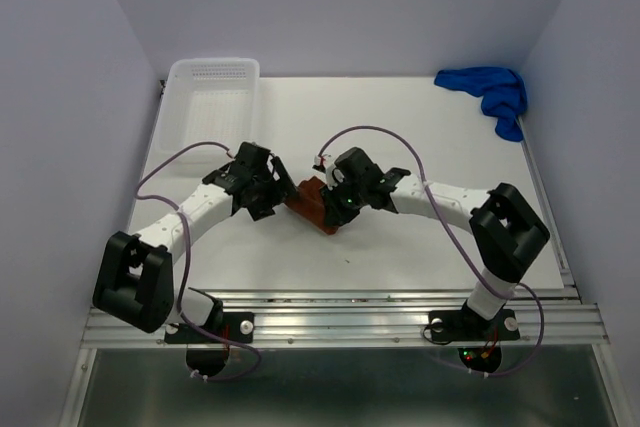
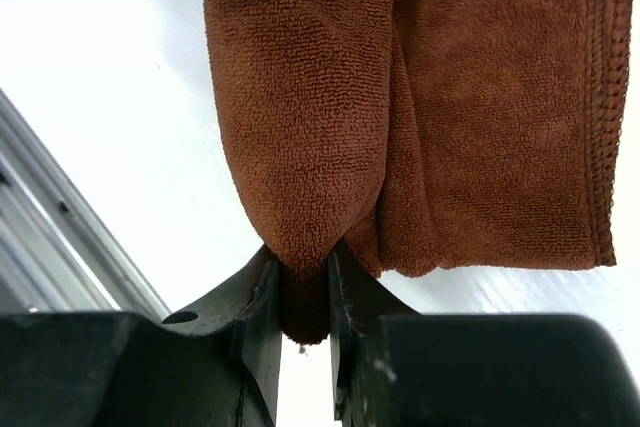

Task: Roll the towels
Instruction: Roll the towel

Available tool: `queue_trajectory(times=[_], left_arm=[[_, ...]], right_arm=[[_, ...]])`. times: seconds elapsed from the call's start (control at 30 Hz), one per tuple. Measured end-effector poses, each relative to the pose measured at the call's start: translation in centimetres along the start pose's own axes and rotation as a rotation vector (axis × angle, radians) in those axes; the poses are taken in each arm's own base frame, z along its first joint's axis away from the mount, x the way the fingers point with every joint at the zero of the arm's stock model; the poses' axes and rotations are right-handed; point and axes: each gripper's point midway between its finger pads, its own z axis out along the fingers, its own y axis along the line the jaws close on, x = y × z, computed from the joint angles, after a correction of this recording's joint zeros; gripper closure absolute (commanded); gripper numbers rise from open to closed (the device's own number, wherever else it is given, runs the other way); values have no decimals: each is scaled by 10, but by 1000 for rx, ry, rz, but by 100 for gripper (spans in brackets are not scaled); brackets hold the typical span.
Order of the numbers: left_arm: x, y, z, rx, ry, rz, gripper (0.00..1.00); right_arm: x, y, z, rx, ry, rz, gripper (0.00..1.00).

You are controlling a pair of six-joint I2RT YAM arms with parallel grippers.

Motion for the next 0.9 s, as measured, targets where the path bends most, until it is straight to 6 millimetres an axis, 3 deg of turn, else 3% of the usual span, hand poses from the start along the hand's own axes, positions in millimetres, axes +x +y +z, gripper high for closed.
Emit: queue_trajectory(times=[0.23,0.63,0.9], left_arm=[[10,-2,-6,94,-7,14,8],[30,-7,14,144,44,26,10],[29,-6,29,133,46,20,23]], right_arm=[[10,-6,9,-118,64,173,99],[9,-8,16,-307,132,398,99],[9,-11,15,-358,150,464,99]])
